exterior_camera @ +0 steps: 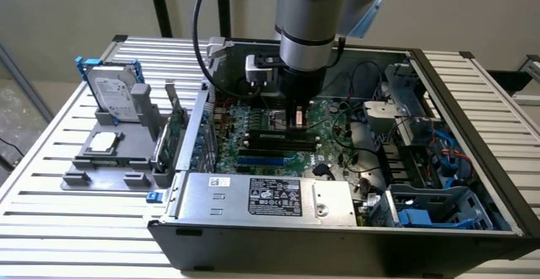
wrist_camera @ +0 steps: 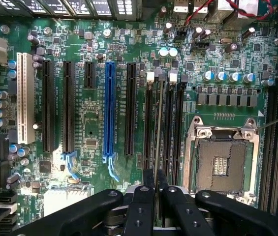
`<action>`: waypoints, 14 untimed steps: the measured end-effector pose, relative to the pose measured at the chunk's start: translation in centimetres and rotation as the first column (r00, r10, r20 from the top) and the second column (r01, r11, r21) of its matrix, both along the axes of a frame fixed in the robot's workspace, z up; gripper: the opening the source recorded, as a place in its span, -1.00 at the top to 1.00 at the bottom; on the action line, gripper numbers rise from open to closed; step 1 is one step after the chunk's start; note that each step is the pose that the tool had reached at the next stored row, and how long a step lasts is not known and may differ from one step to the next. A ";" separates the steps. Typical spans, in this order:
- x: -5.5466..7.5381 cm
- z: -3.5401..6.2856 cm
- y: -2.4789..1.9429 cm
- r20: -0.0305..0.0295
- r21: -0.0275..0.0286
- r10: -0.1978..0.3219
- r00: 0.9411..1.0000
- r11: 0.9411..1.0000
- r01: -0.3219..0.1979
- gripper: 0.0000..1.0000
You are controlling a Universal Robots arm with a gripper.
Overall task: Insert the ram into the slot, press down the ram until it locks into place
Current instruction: 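Insert the ram into the slot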
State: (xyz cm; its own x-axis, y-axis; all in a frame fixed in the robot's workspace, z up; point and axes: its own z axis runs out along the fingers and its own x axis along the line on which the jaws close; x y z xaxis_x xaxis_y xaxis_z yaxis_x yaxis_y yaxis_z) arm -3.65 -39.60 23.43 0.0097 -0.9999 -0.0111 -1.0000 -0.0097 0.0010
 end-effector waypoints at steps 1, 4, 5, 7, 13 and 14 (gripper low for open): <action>0.0 -0.03 0.00 0.000 0.000 0.000 1.000 1.000 0.000 0.73; 0.0 -0.03 0.00 0.000 0.000 0.000 1.000 1.000 0.000 0.73; 0.0 -0.03 0.00 0.000 0.000 0.000 1.000 1.000 0.000 0.73; 0.0 -0.05 -0.01 0.000 0.000 0.000 1.000 1.000 0.000 0.73; 0.1 -0.04 -0.22 0.000 -0.001 0.000 1.000 1.000 0.000 0.73; 0.1 -0.04 -0.23 0.000 -0.001 0.000 1.000 1.000 0.000 0.73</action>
